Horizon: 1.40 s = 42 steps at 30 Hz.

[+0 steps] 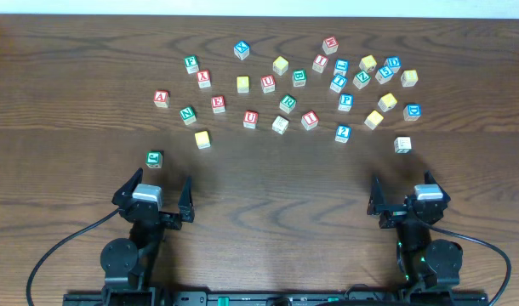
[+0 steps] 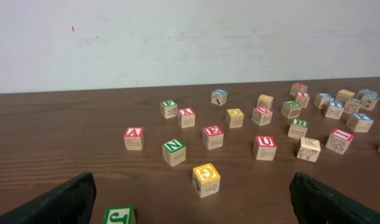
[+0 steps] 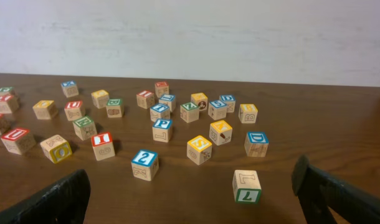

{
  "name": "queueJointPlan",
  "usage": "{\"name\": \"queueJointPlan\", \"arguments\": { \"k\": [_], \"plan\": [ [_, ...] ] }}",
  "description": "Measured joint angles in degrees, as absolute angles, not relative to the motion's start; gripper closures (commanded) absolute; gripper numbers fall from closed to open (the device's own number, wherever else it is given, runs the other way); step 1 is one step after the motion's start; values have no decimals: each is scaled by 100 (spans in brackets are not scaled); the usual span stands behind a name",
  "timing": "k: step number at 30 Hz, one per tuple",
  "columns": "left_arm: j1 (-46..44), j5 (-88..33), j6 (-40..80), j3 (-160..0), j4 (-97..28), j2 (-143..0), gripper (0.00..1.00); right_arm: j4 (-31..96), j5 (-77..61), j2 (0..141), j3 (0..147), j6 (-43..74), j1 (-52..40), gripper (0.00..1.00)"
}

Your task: Spell out NEURIPS

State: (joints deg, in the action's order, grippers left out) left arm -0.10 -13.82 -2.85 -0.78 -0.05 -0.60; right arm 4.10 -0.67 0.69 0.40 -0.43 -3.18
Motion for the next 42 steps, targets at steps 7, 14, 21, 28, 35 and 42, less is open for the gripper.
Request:
{"name": "queueJointPlan", "arguments": {
  "k": [7,14,21,28,35,42],
  "plan": [
    [-10,-1385,-134,-78,8,-60,2,408,-67,69,40,-43,-318,1],
    [-10,-1393,307,-78,60,-60,2,408,-67,69,40,-43,-318,1],
    [-10,-1402,626,-869,-537,-829,2,403,-64,71,40,-43,-318,1],
    [-10,-1380,668,-2491,-714,-3013,2,408,-62,73,40,-43,-318,1],
    [-10,-1387,727,-4799,-2263,-5393,2,408,-62,71,40,-43,-318,1],
    [-10,-1428,733,-6125,-3183,-6495,2,408,-62,73,40,-43,-318,1]
  ]
}}
